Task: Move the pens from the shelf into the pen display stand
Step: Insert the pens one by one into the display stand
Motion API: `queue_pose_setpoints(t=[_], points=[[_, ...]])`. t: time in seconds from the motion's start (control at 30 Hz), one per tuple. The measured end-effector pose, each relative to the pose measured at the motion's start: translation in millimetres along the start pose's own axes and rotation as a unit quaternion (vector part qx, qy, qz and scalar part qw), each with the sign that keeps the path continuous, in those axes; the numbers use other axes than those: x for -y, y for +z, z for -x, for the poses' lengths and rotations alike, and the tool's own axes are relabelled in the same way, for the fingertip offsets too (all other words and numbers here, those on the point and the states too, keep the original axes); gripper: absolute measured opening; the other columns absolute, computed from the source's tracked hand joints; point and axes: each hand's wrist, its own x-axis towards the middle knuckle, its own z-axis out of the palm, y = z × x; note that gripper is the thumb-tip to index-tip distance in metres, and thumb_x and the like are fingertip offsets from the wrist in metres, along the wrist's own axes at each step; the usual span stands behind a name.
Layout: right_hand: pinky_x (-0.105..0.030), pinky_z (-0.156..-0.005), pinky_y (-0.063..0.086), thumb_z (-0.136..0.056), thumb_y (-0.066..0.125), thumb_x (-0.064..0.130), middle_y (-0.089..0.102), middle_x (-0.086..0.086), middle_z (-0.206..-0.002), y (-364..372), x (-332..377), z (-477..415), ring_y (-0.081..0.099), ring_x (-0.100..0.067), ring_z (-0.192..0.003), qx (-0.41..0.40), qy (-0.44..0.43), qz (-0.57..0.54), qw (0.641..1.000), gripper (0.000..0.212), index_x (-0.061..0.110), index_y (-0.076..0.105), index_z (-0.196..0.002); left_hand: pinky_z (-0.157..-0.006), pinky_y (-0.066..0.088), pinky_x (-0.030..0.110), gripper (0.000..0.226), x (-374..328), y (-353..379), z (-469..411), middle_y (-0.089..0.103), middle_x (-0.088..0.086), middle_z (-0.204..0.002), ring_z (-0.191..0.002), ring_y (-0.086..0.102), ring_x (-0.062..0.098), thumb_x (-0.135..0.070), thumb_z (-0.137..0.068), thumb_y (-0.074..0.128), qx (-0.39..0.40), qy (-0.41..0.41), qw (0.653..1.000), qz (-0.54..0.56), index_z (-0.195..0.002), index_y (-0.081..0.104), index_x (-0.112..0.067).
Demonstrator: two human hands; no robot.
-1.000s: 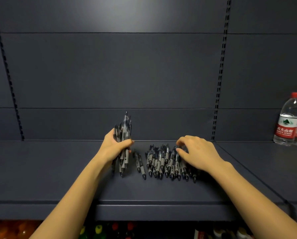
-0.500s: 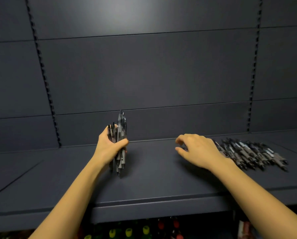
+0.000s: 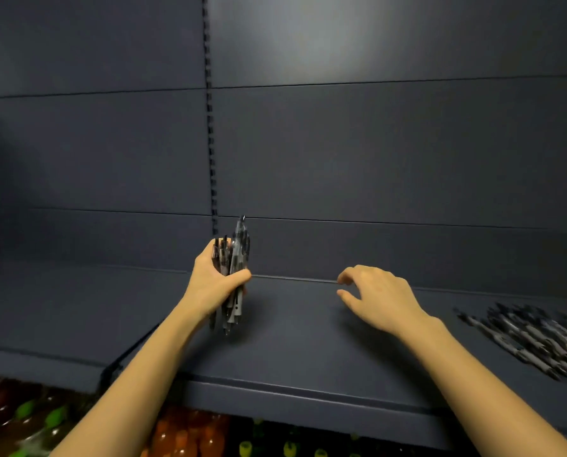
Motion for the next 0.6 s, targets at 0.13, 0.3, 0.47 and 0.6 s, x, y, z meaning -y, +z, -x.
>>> queue_pose_setpoints(t=[0.13,0.3,0.47,0.6], points=[[-0.032,-0.090,0.044,-0.098,0.041,0.041,0.054,0.011,-0.130,10,90,-29,0.050,-0.013,-0.121,-0.001,-0.087,-0.036,0.996,0.033,0.029,0.049,-0.128,-0.056,0.051,0.021,0.034,11,-91,10,0.061,0.008,-0.076,-0.061,0.060,0.019,0.008,-0.076,0.065,-0.059,-0.003,0.997,-0.043,-0.088,0.051,-0.021],[-0.031,-0.087,0.043,-0.098,0.042,0.041,0.054,0.012,-0.129,24,217,-58,0.051,-0.013,-0.119,-0.004,-0.165,-0.082,0.983,0.033,0.029,0.050,-0.127,-0.056,0.052,0.023,0.031,32,-215,28,0.060,0.011,-0.077,-0.059,0.060,0.021,0.006,-0.077,0.066,-0.136,-0.017,0.987,-0.083,-0.086,0.050,-0.019],[-0.030,-0.087,0.044,-0.098,0.043,0.041,0.055,0.012,-0.129,38,348,-84,0.052,-0.011,-0.118,-0.002,-0.213,-0.134,0.968,0.033,0.029,0.050,-0.128,-0.059,0.053,0.022,0.031,50,-335,35,0.063,0.011,-0.081,-0.064,0.062,0.023,0.003,-0.079,0.068,-0.184,-0.019,0.975,-0.122,-0.087,0.050,-0.020],[-0.031,-0.087,0.043,-0.097,0.044,0.040,0.055,0.011,-0.128,48,436,-103,0.053,-0.012,-0.117,-0.004,-0.248,-0.157,0.956,0.033,0.028,0.051,-0.127,-0.079,0.053,0.036,0.032,67,-412,37,0.064,0.008,-0.095,-0.082,0.063,0.024,-0.002,-0.080,0.070,-0.225,-0.029,0.966,-0.125,-0.104,0.053,-0.015]])
